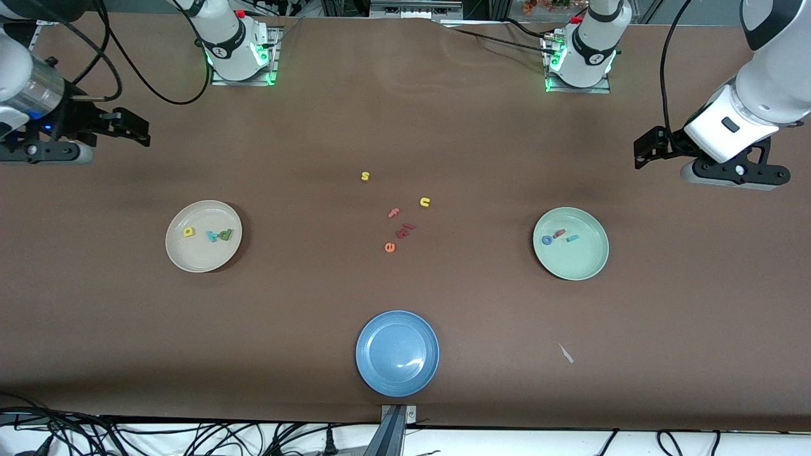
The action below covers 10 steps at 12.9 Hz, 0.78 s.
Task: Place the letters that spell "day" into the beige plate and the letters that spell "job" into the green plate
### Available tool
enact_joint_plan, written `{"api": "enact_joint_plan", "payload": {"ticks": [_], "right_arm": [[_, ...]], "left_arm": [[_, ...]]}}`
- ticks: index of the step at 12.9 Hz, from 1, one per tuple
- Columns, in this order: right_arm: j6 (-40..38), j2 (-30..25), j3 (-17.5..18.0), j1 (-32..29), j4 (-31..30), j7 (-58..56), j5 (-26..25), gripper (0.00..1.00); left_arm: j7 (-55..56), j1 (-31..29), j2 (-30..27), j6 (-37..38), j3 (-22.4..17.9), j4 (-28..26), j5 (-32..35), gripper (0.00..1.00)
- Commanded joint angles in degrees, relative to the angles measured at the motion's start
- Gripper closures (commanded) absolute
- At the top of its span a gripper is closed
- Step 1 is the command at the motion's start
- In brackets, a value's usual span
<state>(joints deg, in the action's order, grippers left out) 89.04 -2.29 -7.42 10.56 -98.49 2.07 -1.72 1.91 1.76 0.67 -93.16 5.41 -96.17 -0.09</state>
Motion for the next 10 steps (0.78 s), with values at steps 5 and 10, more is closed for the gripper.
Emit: {"api": "enact_joint_plan", "payload": {"ticks": [5, 10], "right_arm": [[0.09, -0.26, 1.18, -3.18, 0.76, -0.75, -0.21, 0.00], [-0.18, 1.14, 1.09, -2.74, 1.81, -0.93, -0.21, 0.00]], "left_arm": [[-0.33, 0.00, 0.65, 0.52, 0.04, 1.34, -1.67, 0.00], [-0.33, -0.61, 0.74, 0.44, -0.31, 1.34, -1.31, 0.00]]}}
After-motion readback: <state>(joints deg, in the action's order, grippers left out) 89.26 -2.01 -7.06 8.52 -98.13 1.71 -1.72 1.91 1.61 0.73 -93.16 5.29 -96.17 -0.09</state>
